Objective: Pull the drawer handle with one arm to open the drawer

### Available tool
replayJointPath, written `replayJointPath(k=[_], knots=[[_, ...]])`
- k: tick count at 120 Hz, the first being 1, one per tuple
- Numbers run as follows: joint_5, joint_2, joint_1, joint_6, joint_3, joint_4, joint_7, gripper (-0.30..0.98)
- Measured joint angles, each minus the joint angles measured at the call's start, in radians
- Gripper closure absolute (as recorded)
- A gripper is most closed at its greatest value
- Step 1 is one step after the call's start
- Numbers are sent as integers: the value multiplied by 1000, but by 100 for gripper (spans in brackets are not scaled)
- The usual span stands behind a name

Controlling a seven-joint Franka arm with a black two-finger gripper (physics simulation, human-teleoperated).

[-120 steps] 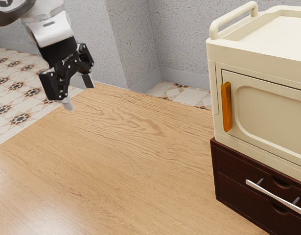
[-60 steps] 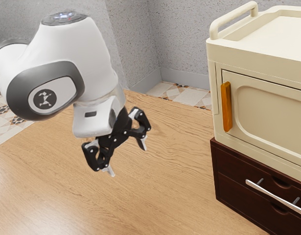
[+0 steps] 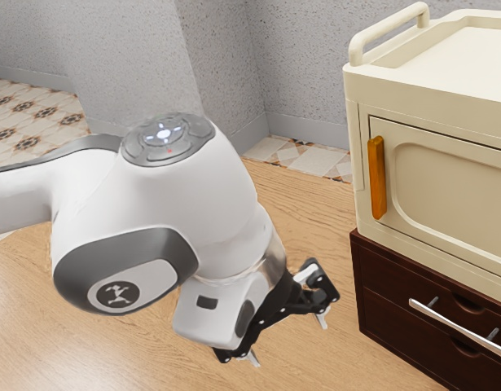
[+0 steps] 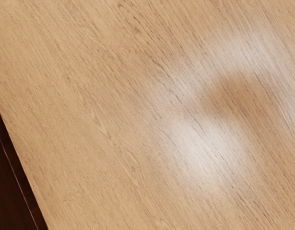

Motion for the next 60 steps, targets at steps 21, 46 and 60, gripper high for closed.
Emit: replayJointPath(k=[21, 46, 60], knots=[[74, 22, -73, 93, 0, -3, -16, 0], [111, 57, -85, 197, 0, 7, -45, 0], [100, 94, -87, 242, -2, 33, -57, 0]])
